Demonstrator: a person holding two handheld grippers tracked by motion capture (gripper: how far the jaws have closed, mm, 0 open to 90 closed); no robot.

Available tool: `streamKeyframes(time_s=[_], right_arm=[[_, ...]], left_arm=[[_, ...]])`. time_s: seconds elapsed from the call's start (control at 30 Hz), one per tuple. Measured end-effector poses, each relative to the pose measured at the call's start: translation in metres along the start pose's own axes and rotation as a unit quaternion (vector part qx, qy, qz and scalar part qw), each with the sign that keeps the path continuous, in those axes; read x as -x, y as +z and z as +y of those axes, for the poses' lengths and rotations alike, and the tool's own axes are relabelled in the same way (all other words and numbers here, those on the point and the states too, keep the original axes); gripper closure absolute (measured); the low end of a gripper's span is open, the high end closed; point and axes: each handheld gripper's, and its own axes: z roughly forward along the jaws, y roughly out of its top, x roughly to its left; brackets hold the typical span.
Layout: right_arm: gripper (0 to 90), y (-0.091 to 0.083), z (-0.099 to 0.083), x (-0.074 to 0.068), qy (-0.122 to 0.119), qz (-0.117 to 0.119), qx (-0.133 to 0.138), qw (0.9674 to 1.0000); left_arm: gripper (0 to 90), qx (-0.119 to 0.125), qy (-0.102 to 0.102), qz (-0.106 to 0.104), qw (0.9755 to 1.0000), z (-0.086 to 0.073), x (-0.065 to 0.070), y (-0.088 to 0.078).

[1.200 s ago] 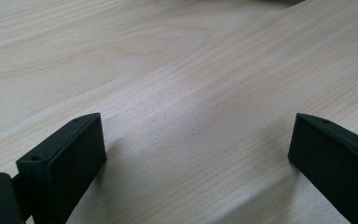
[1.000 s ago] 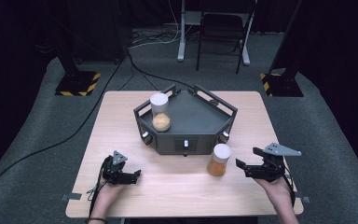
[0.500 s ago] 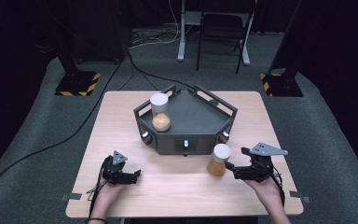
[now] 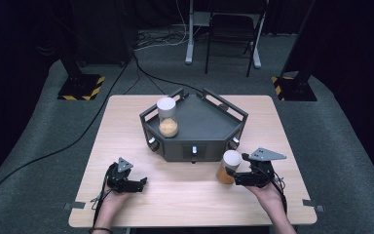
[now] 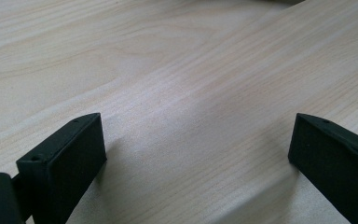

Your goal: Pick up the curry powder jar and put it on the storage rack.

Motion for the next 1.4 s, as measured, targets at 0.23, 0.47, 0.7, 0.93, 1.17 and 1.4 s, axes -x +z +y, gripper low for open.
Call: streamKeyframes(time_s=[0.23, 0.47, 0.7, 0.93, 1.17, 1.4], right_arm=[[19.2, 0.011, 0.002, 0.001, -0.003, -0.001, -0.006, 1.0], [24.5, 0.024, 0.004, -0.001, -0.01, -0.006, -0.014, 0.9998], [32.6, 0.032, 0.006, -0.005, -0.016, -0.014, -0.02, 0.9996], [32.7, 0.025, 0.017, -0.006, -0.015, -0.02, -0.043, 0.9987], [32.7, 0.006, 0.028, -0.003, -0.014, -0.017, -0.036, 0.9991], [32.7, -0.008, 0.04, -0.002, -0.021, -0.017, -0.029, 0.9992]], left_arm=[[3.5, 0.0, 0.0, 0.0, 1.0, 0.0, 0.0, 0.0], [3.5, 0.0, 0.0, 0.0, 1.0, 0.0, 0.0, 0.0], [3.5, 0.0, -0.001, 0.001, 1.0, 0.0, 0.0, 0.0], [3.5, 0.0, -0.001, 0.0, 1.0, 0.0, 0.0, 0.0], [3.5, 0.0, 0.0, 0.001, 1.0, 0.0, 0.0, 0.0], [3.5, 0.0, -0.001, 0.0, 1.0, 0.0, 0.0, 0.0]])
